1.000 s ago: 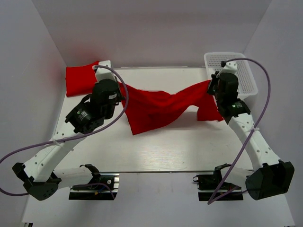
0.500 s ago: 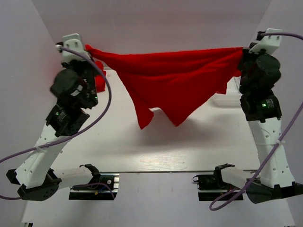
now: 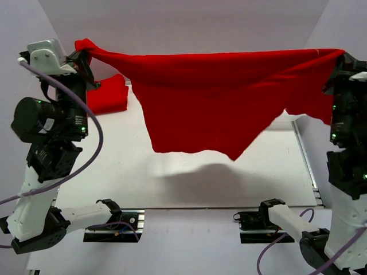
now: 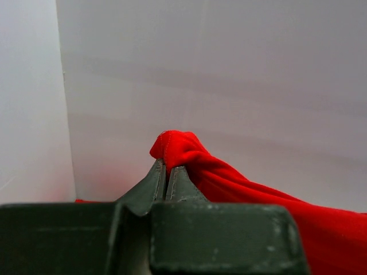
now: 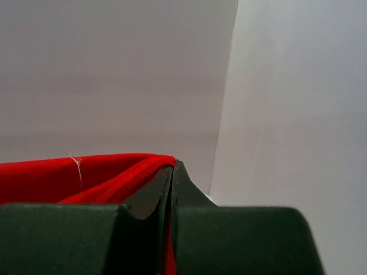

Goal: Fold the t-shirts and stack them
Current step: Flatten out the tshirt

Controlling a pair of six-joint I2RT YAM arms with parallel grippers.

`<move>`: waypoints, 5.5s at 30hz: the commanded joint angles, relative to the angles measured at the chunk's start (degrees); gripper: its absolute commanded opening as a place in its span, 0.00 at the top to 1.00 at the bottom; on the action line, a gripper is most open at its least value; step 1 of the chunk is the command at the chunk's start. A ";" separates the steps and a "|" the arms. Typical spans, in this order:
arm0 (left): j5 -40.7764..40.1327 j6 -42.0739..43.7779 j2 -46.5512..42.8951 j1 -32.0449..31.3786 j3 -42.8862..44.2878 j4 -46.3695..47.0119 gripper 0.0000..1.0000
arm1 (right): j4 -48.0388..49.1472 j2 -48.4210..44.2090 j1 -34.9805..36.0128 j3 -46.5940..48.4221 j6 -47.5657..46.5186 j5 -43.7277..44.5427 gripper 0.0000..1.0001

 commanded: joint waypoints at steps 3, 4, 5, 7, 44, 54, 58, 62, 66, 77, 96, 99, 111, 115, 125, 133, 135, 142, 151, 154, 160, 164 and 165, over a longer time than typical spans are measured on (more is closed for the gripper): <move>4.33 -0.48 -2.76 0.04 3.96 -1.75 1.00 | 0.66 -1.21 -0.21 4.42 -1.11 -4.19 1.00; 4.86 -0.48 -2.76 0.04 4.49 -1.75 1.00 | 0.57 -1.30 -0.12 4.60 -0.76 -4.37 1.00; 4.86 -0.48 -2.76 0.04 5.10 -2.27 1.00 | 0.65 -0.43 -0.03 4.69 -0.58 -4.46 1.00; 4.86 0.22 -1.36 0.04 5.11 -2.27 1.00 | 0.65 -0.25 -0.03 4.43 0.12 -4.90 1.00; 26.02 -16.38 83.98 28.96 25.67 13.45 0.09 | 18.73 83.06 -4.25 21.91 8.56 -20.71 0.82; 34.73 -18.41 74.78 29.49 23.21 7.94 0.00 | 19.64 76.24 -3.37 20.43 6.80 -28.61 0.10; 40.09 -22.01 64.78 28.78 9.91 1.51 0.00 | 12.99 67.02 -2.85 10.25 11.00 -32.32 0.10; 49.14 -26.65 56.33 27.47 -4.01 -0.51 0.00 | 7.17 63.66 -2.15 2.25 15.58 -35.91 0.10; 52.76 -29.92 52.96 26.33 -12.90 -4.72 0.00 | 5.67 61.55 -1.27 -5.06 18.84 -37.24 0.10; 51.10 -34.05 49.97 25.27 -25.47 -8.25 0.00 | 5.05 59.61 0.93 -20.44 23.41 -32.76 0.10; 45.99 -27.73 80.54 27.11 12.73 -17.48 0.00 | 7.42 42.12 14.36 -50.59 28.07 -45.65 0.10; 48.98 -26.41 85.82 27.11 20.47 -18.01 0.00 | 6.98 41.42 18.23 -50.16 27.46 -49.70 0.10; 52.23 -25.27 84.71 27.11 24.79 -13.35 0.00 | 7.25 42.56 24.14 -39.54 23.16 -48.62 0.10; 51.45 -24.04 76.36 27.11 23.04 -15.71 0.00 | 2.34 37.66 24.31 -35.40 21.04 -41.73 0.10; 42.04 -32.55 38.85 25.97 -19.02 -25.56 0.00 | -4.08 25.69 23.26 -42.94 28.15 -19.44 0.10; 40.54 -45.02 12.81 25.97 -51.72 -33.47 0.00 | -12.96 24.81 21.59 -47.87 33.51 -2.19 0.10; 41.07 -46.53 10.25 25.97 -56.56 -33.47 0.01 | -12.97 24.37 21.24 -49.36 34.56 -0.51 0.10; 44.41 -49.78 11.47 25.97 -64.23 -24.89 0.06 | -13.06 23.66 18.95 -51.21 35.19 -1.72 0.10; 43.71 -48.74 16.31 25.97 -65.65 -17.83 0.15 | -13.14 23.05 17.55 -51.38 35.01 -3.23 0.10; 42.30 -48.03 17.62 25.44 -66.25 -17.22 0.24 | -12.88 22.52 17.11 -51.56 35.28 -3.31 0.10; 44.41 -45.92 20.61 23.69 -68.80 -13.53 0.58 | -12.36 22.96 16.93 -52.09 35.54 -3.84 0.10; 45.03 -45.92 22.81 23.07 -69.34 -12.03 1.00 | -10.16 23.66 17.10 -52.26 33.17 -5.86 0.10; 45.03 -45.92 23.51 23.07 -68.81 -12.03 1.00 | -9.37 24.10 16.93 -52.18 32.91 -5.78 0.10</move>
